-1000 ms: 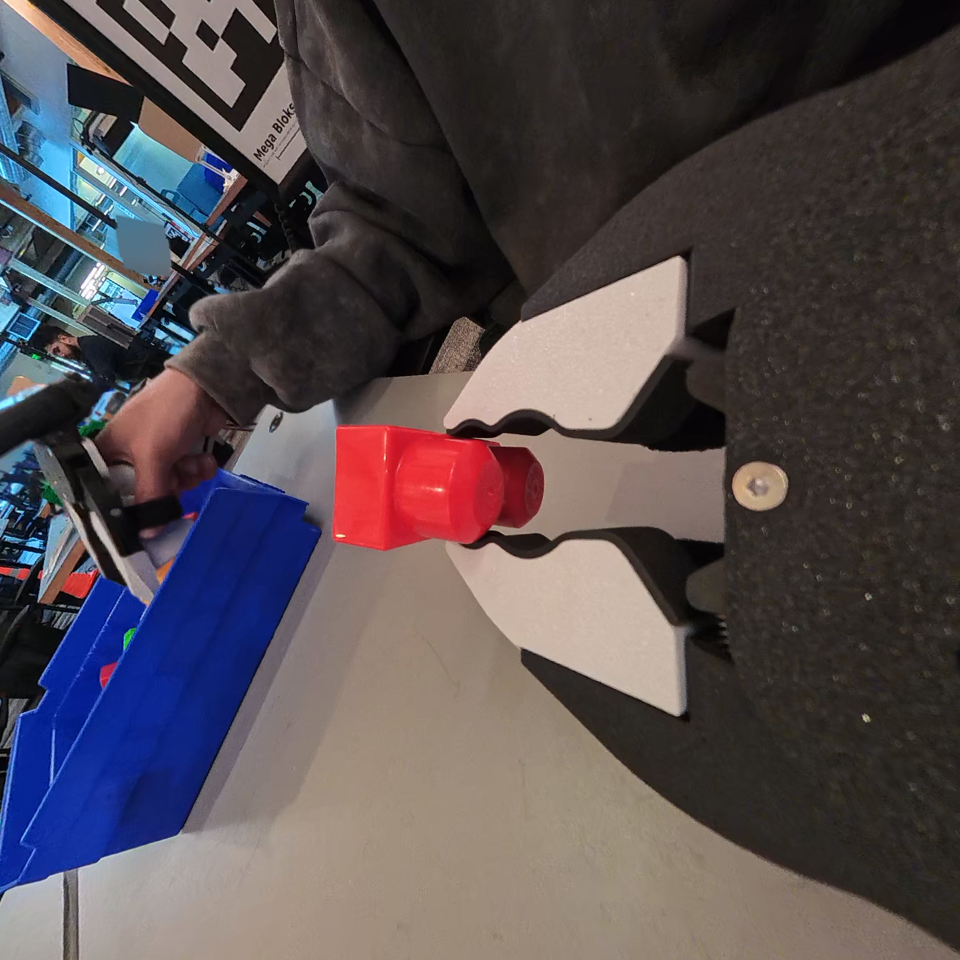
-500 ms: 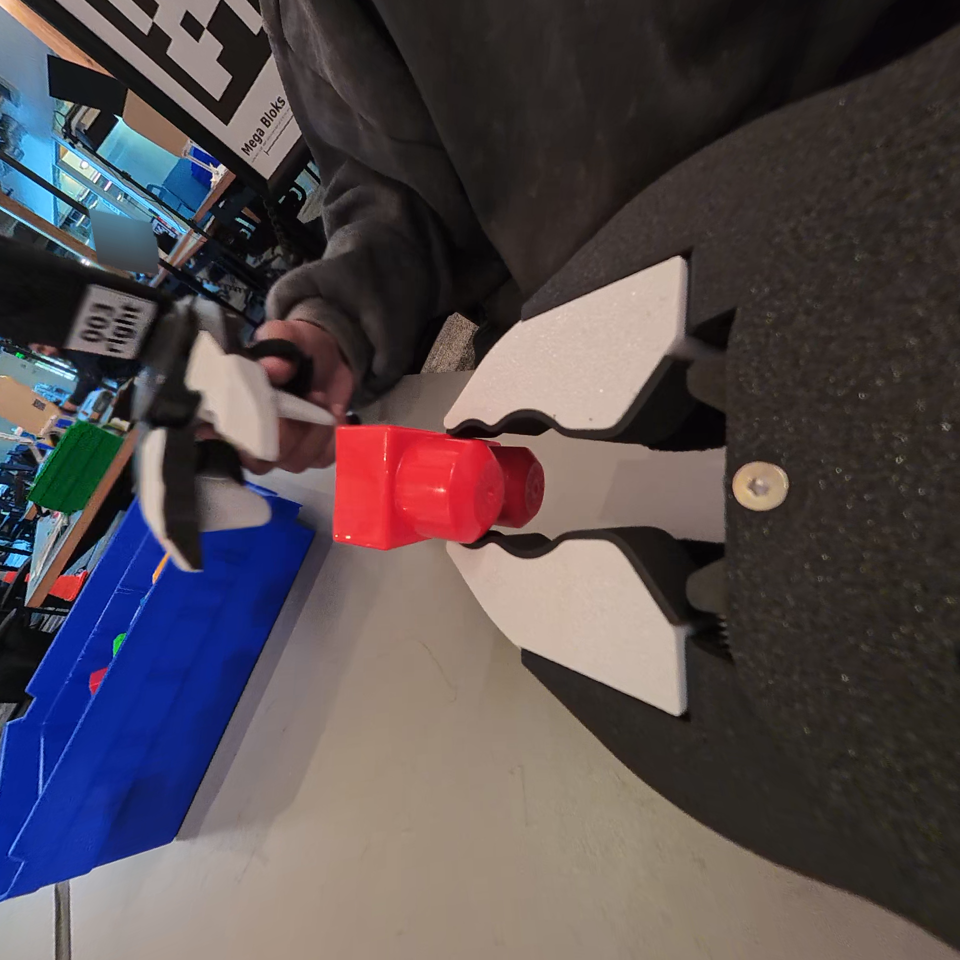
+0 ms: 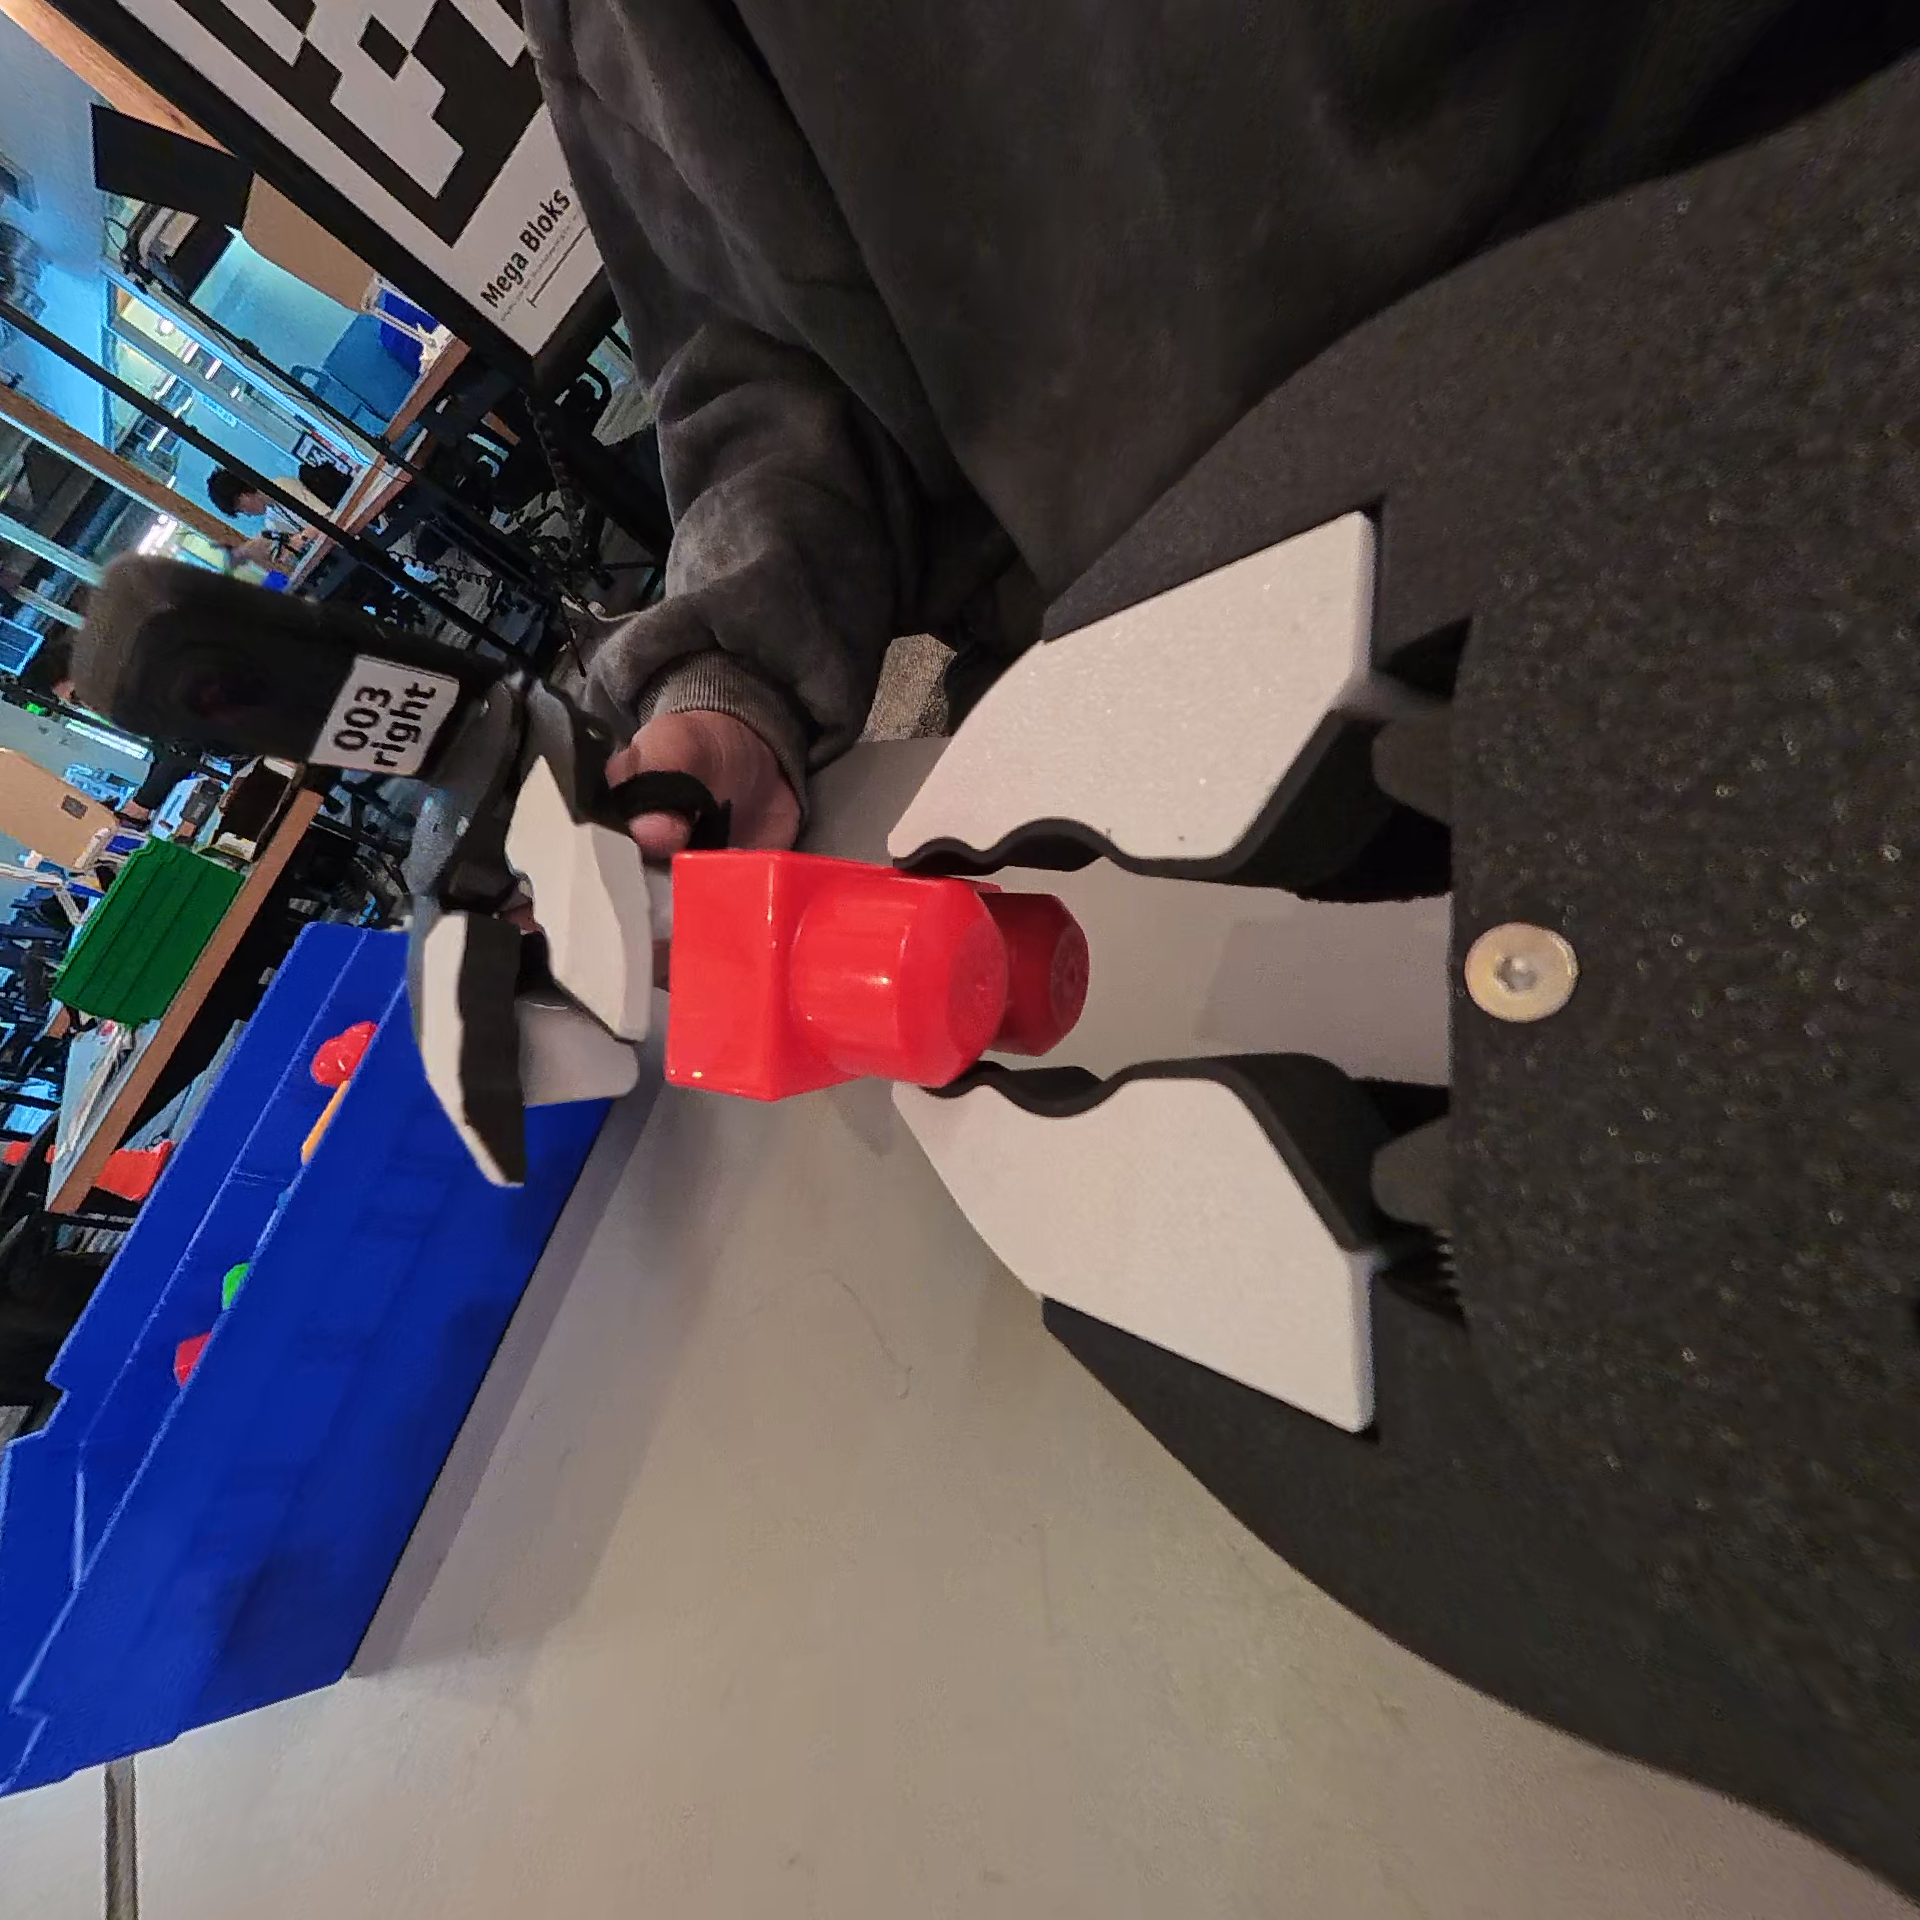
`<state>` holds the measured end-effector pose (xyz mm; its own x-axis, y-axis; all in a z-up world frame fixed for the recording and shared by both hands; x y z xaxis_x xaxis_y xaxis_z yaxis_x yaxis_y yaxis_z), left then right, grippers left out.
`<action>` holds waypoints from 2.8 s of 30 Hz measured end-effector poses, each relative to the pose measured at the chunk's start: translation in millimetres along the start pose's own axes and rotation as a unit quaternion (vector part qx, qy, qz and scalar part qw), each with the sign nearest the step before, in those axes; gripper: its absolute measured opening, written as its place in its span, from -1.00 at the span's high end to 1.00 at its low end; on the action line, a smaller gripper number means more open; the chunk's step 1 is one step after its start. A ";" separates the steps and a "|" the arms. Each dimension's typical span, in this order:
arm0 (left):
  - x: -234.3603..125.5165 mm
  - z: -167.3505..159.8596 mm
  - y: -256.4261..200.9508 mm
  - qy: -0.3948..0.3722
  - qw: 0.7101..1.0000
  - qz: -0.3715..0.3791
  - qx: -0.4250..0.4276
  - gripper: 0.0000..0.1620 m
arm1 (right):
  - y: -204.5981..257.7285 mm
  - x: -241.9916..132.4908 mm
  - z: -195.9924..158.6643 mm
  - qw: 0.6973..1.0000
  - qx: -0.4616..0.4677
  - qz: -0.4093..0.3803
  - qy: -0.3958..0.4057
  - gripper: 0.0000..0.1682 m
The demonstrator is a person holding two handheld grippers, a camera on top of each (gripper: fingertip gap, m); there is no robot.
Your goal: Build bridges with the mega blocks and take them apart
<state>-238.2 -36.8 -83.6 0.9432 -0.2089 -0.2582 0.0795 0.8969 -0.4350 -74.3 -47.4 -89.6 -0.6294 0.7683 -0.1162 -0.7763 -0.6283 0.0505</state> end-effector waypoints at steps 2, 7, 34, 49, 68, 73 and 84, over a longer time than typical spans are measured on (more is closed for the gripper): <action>-1.9 7.7 -2.5 -0.001 1.000 0.003 -0.001 0.59 | -0.3 2.1 -2.4 1.000 -0.003 -0.002 0.009 0.41; 3.4 64.9 -3.6 0.026 0.998 0.049 -0.002 0.59 | 5.6 3.3 -3.6 1.000 -0.024 0.001 0.013 0.44; 316.8 152.5 114.1 0.540 0.801 0.229 0.120 0.54 | 10.5 -4.6 -2.3 0.999 -0.009 0.036 0.002 0.50; 84.6 147.4 20.0 0.148 0.977 0.152 0.023 0.27 | 9.8 -2.2 -4.5 0.999 -0.014 0.031 0.010 0.49; -17.9 -30.0 0.2 -0.135 0.962 0.220 -0.084 0.38 | 4.9 3.1 -7.3 0.999 -0.020 0.006 0.026 0.50; -13.8 -30.3 1.7 -0.121 0.967 0.208 -0.088 0.38 | 3.8 1.5 -6.7 1.000 -0.016 0.004 0.021 0.50; -9.7 -32.1 1.5 -0.102 0.969 0.210 -0.082 0.37 | 5.5 0.7 -6.2 1.000 -0.023 0.008 0.019 0.50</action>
<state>-257.6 -46.0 -109.5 0.9266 0.2583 -0.2733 -0.3623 0.8079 -0.4648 -78.8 -51.1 -95.6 -0.6393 0.7533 -0.1543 -0.7632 -0.6461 0.0081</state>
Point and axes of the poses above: each gripper's, where its closed fingertips meet, x out along the fingers, z out of its top, y = z × x across the jaws, the point moved 5 cm from there along -x, back along the fingers, and after that the axes turned 3 degrees about -x, right-handed, at the moved point
